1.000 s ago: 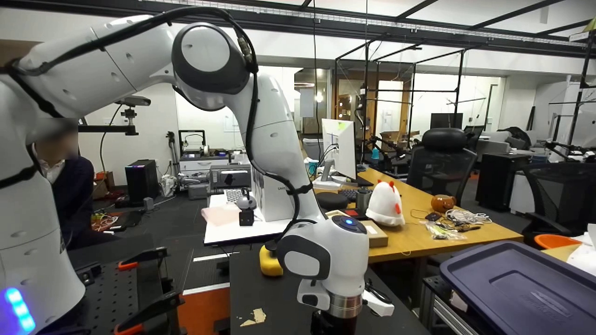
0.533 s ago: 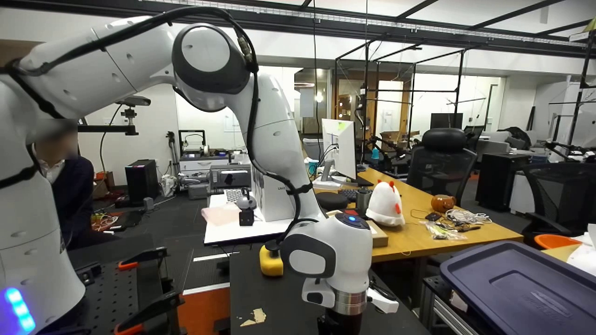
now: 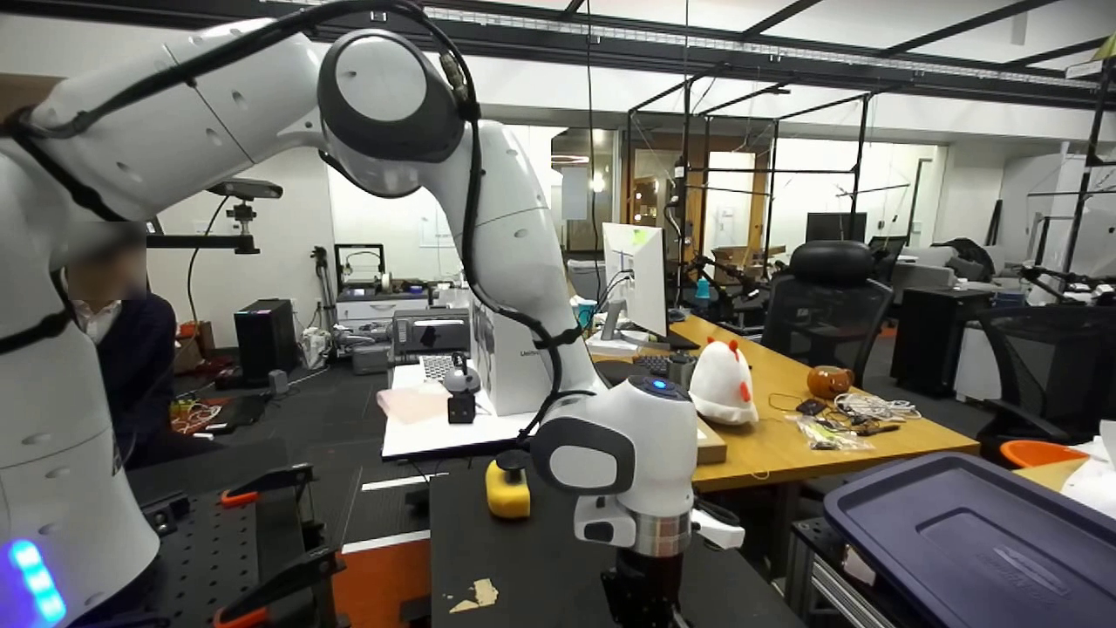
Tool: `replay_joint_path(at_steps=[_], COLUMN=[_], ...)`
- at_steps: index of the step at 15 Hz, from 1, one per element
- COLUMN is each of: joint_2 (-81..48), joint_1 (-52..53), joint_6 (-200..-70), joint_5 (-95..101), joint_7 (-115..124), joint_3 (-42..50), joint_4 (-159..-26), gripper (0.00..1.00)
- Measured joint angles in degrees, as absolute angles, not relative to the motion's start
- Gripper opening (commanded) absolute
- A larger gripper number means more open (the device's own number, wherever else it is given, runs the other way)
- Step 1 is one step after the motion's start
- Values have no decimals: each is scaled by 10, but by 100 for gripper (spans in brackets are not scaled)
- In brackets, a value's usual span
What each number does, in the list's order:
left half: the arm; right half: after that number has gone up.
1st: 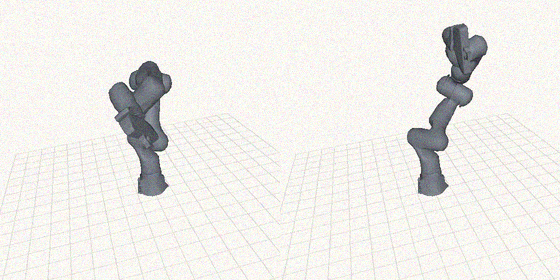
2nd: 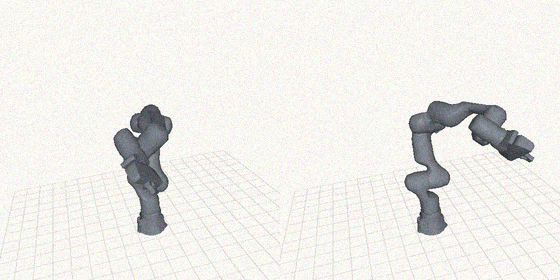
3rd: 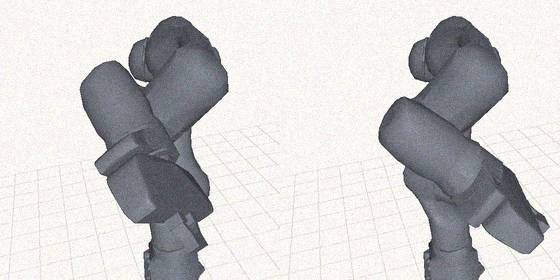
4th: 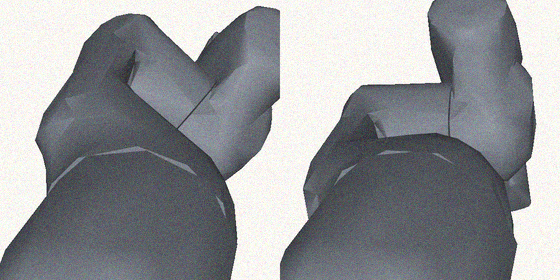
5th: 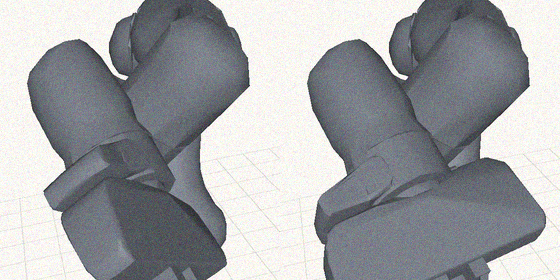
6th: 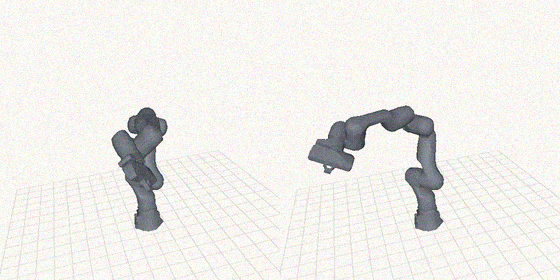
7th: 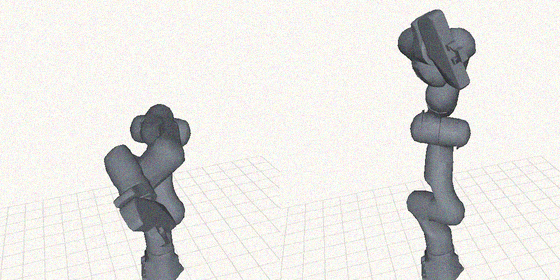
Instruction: Pick up the sweets from the table and put them in the bowl
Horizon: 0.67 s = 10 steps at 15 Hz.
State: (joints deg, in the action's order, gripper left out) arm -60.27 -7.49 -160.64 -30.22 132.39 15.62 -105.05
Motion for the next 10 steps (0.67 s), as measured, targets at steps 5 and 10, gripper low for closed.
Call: replay_joint_path(at_steps=[5, 10], joint_2=[-543, -521], joint_1=[-75, -78], joint_6=[-1613, -1613], joint_5=[-290, -266], joint_7=[1295, 1287], joint_3=[144, 162], joint_4=[-1068, -1070], gripper=[6, 6])
